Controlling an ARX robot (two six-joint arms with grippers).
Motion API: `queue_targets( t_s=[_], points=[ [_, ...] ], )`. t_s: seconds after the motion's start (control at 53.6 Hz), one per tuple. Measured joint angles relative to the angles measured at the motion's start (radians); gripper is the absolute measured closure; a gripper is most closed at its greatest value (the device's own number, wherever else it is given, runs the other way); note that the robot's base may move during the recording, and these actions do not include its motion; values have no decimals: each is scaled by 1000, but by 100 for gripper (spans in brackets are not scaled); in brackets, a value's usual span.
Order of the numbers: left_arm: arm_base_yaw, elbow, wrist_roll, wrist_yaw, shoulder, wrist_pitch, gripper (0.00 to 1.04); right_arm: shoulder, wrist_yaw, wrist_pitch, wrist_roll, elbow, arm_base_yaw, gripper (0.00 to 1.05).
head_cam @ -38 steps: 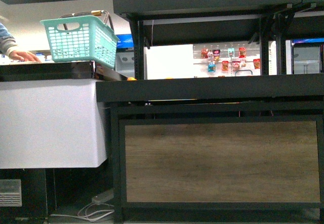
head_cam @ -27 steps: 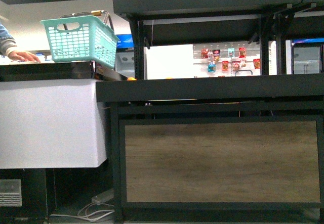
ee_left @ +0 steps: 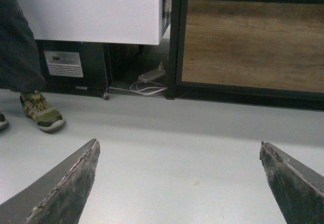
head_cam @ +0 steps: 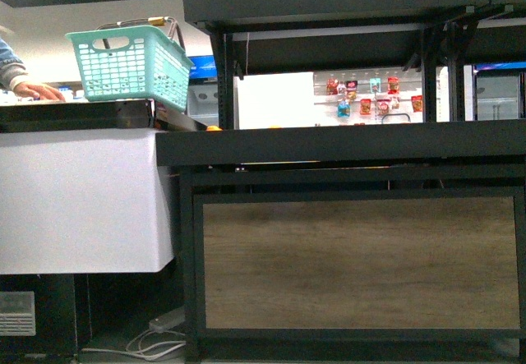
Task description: Pick lemon from shelf
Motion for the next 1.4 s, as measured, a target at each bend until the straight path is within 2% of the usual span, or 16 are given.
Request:
queue_targets(
  t_s=[1.398],
  points=[
    [0,0,0,0,0,0,8,0,0,0,0,0,0,8]
  ],
)
